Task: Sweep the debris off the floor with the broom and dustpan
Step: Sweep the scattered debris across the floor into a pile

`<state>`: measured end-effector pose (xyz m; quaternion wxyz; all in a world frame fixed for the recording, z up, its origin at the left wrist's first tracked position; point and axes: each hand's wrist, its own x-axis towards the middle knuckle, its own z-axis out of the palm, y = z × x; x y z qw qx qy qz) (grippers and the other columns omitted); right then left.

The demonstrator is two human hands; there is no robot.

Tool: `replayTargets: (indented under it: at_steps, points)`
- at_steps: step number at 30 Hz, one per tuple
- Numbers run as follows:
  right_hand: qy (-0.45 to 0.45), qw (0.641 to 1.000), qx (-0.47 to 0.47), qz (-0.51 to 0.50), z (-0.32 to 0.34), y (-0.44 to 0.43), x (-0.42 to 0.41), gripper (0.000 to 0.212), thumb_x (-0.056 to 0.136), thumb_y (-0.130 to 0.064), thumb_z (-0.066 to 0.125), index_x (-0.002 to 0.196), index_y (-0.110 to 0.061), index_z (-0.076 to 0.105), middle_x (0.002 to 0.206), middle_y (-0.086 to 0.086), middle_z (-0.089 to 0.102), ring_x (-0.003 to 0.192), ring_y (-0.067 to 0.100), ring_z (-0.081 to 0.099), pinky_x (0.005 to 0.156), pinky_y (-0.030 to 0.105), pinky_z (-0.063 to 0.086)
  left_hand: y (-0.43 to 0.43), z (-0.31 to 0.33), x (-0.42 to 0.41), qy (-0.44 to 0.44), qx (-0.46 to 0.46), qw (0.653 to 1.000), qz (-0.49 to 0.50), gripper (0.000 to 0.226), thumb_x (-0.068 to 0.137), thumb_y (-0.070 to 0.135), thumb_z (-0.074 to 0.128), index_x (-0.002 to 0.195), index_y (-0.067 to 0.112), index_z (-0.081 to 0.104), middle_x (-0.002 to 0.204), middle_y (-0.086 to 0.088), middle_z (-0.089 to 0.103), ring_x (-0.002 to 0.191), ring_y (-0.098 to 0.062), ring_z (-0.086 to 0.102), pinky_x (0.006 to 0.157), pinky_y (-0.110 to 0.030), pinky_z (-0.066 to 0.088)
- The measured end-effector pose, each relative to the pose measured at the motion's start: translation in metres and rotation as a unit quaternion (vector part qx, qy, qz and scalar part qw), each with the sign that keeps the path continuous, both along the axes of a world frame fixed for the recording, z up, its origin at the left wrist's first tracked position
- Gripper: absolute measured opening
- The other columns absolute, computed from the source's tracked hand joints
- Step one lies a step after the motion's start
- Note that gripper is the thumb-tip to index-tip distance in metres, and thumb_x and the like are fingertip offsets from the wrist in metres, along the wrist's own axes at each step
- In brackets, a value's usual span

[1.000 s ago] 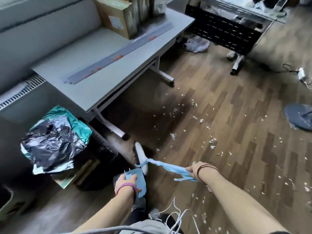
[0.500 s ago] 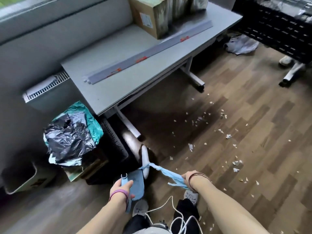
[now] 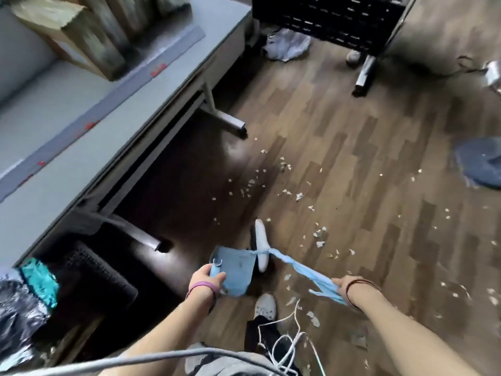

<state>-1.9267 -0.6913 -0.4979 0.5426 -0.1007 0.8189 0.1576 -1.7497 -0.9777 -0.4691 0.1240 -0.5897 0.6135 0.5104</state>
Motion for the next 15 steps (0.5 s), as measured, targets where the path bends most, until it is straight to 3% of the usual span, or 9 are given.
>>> replayTargets:
  at_steps: [4,6,10,15]
  points:
    - [0.024,0.997,0.031,-0.073,-0.014,0.071,-0.019,0.058,0.081,-0.039,0.030,0.137,-0.037,0.044,0.145,0.000,0.046,0.127,0.021,0.050,0.106,0.036,0.038,0.022,0.010,-0.048,0.027,-0.028,0.996,-0.084,0.015,0.082,0.012,0.066,0.096,0.013,0.065,0.082,-0.007,0.065,0.069,-0.020,0.055,0.072,-0.033,0.050]
    - [0.045,0.993,0.043,-0.104,-0.002,0.084,-0.024,0.062,0.076,-0.043,0.028,0.135,-0.035,0.048,0.141,0.001,0.049,0.124,0.022,0.052,0.104,0.036,0.039,0.030,0.016,-0.066,0.050,-0.037,0.994,-0.086,0.010,0.083,0.012,0.065,0.092,0.016,0.063,0.080,-0.004,0.063,0.071,-0.019,0.054,0.073,-0.033,0.049]
    - [0.068,0.989,0.055,-0.123,0.046,0.071,-0.021,0.046,0.093,-0.029,0.033,0.137,-0.028,0.047,0.143,0.004,0.047,0.126,0.023,0.050,0.105,0.034,0.038,0.030,0.020,-0.083,0.059,-0.044,0.991,-0.111,0.012,0.081,0.022,0.067,0.093,0.020,0.064,0.071,0.001,0.060,0.063,-0.020,0.053,0.067,-0.032,0.049]
    - [0.057,0.993,0.051,-0.087,0.036,0.058,-0.023,0.053,0.086,-0.025,0.040,0.139,-0.022,0.044,0.141,0.005,0.049,0.125,0.024,0.051,0.103,0.033,0.040,0.007,0.015,-0.076,0.067,-0.044,0.990,-0.118,0.014,0.078,0.026,0.068,0.090,0.030,0.063,0.073,0.002,0.063,0.065,-0.022,0.057,0.072,-0.036,0.054]
